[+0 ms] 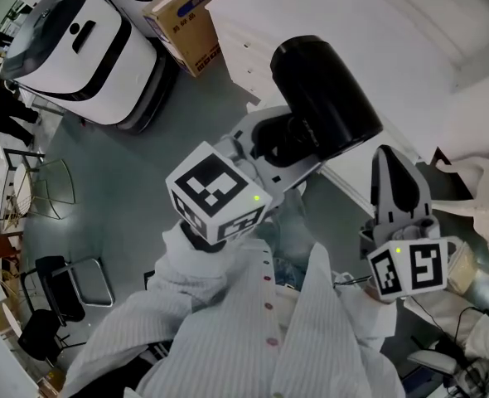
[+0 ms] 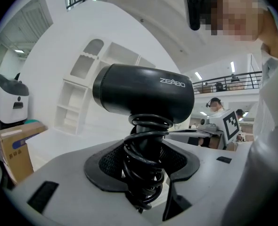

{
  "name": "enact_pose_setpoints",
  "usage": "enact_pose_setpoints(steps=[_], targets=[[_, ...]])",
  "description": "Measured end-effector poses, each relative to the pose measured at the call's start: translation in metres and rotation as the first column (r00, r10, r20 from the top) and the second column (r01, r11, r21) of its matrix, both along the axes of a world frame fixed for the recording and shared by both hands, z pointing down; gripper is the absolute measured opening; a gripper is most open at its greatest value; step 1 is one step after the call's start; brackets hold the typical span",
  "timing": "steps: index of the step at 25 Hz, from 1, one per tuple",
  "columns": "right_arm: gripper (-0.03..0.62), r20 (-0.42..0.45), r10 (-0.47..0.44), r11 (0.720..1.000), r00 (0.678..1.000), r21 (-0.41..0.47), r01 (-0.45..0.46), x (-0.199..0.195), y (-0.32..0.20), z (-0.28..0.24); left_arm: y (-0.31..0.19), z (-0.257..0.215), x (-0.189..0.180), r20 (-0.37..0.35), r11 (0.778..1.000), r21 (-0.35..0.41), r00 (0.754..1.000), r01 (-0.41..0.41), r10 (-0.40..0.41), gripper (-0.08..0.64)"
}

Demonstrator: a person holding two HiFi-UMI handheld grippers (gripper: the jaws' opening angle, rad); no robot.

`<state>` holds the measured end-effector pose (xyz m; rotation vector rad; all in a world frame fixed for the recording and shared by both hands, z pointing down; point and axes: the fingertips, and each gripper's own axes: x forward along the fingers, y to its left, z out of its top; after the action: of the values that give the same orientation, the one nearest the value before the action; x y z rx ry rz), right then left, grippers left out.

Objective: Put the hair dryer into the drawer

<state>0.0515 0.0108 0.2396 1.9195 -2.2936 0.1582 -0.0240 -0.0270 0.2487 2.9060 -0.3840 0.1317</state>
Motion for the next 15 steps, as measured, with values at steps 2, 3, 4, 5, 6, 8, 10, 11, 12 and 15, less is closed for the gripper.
enact_pose_setpoints(steps=[2, 3, 4, 5, 6, 8, 10, 11, 12, 15], targets=[[0.012, 0.004, 0.001, 1.0, 1.0, -0.002, -0.001, 0.01, -0.016, 0.002, -0.015, 0.002, 0.01, 0.004, 1.0, -0.001, 1.0, 0.0, 0.0, 0.218], [0.012, 0.006, 0.0, 1.0, 1.0, -0.003, 0.0, 0.016, -0.025, 0.003, -0.023, 0.002, 0.015, 0.005, 1.0, -0.001, 1.0, 0.001, -0.001, 0.218], [0.012, 0.007, -0.002, 1.0, 1.0, -0.004, 0.002, 0.021, -0.035, 0.004, -0.032, 0.003, 0.021, 0.006, 1.0, -0.002, 1.0, 0.001, -0.001, 0.218], [0.012, 0.008, -0.003, 1.0, 1.0, -0.004, 0.003, 0.026, -0.045, 0.004, -0.042, 0.003, 0.027, 0.007, 1.0, -0.003, 1.0, 0.001, -0.001, 0.218], [0.012, 0.008, -0.003, 1.0, 1.0, -0.003, 0.003, 0.032, -0.056, 0.003, -0.052, 0.003, 0.033, 0.007, 1.0, -0.004, 1.0, 0.001, -0.001, 0.218], [0.012, 0.009, -0.001, 1.0, 1.0, -0.001, 0.001, 0.045, -0.077, 0.001, -0.072, 0.002, 0.047, 0.007, 1.0, -0.005, 1.0, -0.003, 0.003, 0.218], [0.012, 0.009, 0.004, 1.0, 1.0, 0.002, -0.004, 0.059, -0.097, -0.002, -0.091, 0.0, 0.061, 0.008, 1.0, -0.003, 1.0, -0.009, 0.009, 0.218], [0.012, 0.01, 0.007, 1.0, 1.0, 0.003, -0.008, 0.066, -0.106, -0.003, -0.1, -0.001, 0.068, 0.009, 1.0, -0.001, 1.0, -0.011, 0.011, 0.218], [0.012, 0.009, 0.01, 1.0, 1.0, 0.003, -0.01, 0.073, -0.115, -0.005, -0.109, -0.002, 0.075, 0.01, 1.0, 0.0, 1.0, -0.013, 0.013, 0.218], [0.012, 0.0, 0.013, 1.0, 1.0, 0.0, -0.013, 0.093, -0.135, -0.009, -0.128, -0.007, 0.096, 0.006, 1.0, 0.004, 1.0, -0.02, 0.02, 0.218]])
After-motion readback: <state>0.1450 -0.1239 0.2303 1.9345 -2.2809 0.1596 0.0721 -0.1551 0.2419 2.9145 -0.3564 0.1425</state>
